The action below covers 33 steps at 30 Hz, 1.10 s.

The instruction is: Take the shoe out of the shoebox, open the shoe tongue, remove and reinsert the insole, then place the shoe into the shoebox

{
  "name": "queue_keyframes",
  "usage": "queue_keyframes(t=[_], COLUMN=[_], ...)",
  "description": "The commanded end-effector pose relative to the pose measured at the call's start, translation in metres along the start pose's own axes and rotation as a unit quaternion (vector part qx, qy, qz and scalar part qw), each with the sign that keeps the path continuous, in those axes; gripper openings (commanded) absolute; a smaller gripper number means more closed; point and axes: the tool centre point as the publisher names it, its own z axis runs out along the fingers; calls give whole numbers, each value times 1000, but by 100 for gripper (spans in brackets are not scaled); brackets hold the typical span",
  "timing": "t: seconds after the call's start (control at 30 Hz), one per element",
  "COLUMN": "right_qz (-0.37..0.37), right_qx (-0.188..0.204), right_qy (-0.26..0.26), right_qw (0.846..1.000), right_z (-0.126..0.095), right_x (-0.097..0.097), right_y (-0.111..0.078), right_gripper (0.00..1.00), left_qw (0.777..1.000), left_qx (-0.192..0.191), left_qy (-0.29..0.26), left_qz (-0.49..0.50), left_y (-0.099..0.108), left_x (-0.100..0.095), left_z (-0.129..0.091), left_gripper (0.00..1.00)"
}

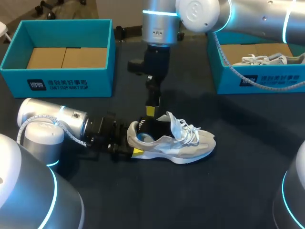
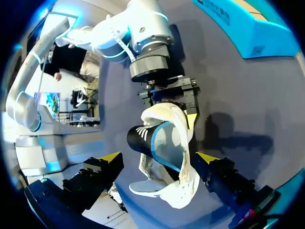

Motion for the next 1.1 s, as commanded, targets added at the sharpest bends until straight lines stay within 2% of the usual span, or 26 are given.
queue_keyframes(t=[0.03,0.2,0.23,0.27,0.5,0.77,0.8,0.87,0.9,1.1], right_qz=[-3,-4,-3,-1,5,-1,-3,-4,-6,-11], right_qx=[5,-2,-4,-5,-6,1,2,3,2,4], right_qy=[11,20,21,21,20,14,14,14,14,13], right_qw=[1000,1000,1000,1000,1000,1000,1000,1000,1000,1000], right_z=[8,19,21,22,23,14,14,13,13,9], right_x=[-2,2,4,6,12,11,10,10,10,10], right_y=[10,14,14,13,11,11,12,12,12,14], right_gripper=[58,47,42,32,0,0,7,35,43,44], left_qw=[1000,1000,1000,1000,1000,1000,1000,1000,1000,1000], left_qx=[-1,-1,-1,-1,-1,-1,-1,-1,-1,-1], left_qy=[-1,-1,-1,-1,-1,-1,-1,-1,-1,-1], left_qz=[0,0,0,0,0,0,0,0,0,0], left_y=[1,1,1,1,1,1,1,1,1,1], left_x=[0,0,0,0,0,0,0,0,0,0], left_z=[1,1,1,1,1,1,1,1,1,1], left_gripper=[0,0,0,0,0,0,0,0,0,0])
